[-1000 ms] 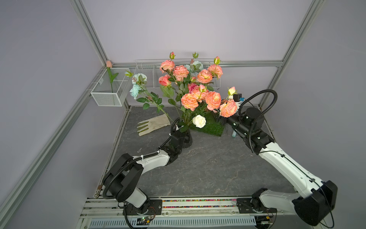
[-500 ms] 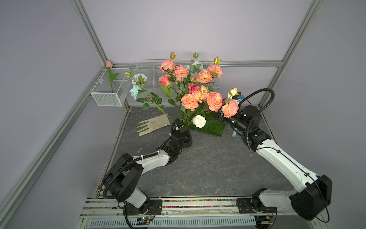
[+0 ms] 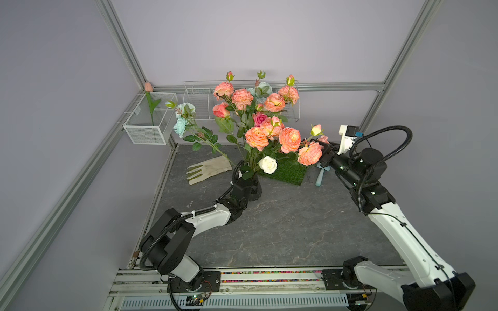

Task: Pick out pink flowers from the vase
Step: Place the flower at the center of the board.

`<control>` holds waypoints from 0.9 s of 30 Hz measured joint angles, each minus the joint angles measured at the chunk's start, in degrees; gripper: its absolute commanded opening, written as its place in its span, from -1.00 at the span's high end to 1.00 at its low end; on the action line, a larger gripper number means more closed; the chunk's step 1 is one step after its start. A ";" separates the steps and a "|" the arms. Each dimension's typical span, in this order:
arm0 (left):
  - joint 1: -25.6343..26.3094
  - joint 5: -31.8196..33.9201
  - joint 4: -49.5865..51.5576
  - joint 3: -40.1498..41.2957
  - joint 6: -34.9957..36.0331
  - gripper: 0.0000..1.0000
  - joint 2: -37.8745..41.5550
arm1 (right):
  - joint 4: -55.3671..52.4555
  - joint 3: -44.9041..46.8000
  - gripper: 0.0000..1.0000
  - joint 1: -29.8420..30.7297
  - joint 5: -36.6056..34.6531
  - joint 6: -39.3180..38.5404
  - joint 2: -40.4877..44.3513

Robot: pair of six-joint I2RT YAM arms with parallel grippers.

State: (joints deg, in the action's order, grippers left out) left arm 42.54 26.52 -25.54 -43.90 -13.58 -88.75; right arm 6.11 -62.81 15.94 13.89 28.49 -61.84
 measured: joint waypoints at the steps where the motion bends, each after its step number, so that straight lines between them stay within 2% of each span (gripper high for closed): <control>1: 0.02 0.07 0.11 -0.04 -0.09 1.00 0.00 | -1.84 -0.22 0.31 -1.14 -0.92 -0.11 0.44; 7: 0.24 0.46 0.57 -0.24 -0.20 1.00 0.00 | -14.12 -0.63 0.31 -12.68 -10.05 0.37 3.74; 11: 0.24 0.50 0.59 -0.24 -0.33 1.00 0.00 | -17.35 3.67 0.30 -20.28 -10.34 3.58 4.81; 15: 0.24 0.55 0.70 -0.42 -0.35 1.00 -0.09 | -19.76 9.66 0.29 -21.88 -7.10 5.90 3.21; 19: 0.24 0.52 1.07 -0.72 -0.35 1.00 -0.20 | -24.15 10.91 0.27 -22.25 -5.70 6.01 0.13; 27: 0.24 0.52 1.55 -1.01 -0.33 1.00 -0.28 | -31.34 12.57 0.25 -24.72 -14.38 4.72 -3.91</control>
State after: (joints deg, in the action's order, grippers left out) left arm 42.78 27.05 -23.99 -44.91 -13.91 -89.03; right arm -25.23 -50.24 -8.78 -0.49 33.21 -65.76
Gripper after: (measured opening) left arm 0.641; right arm 0.377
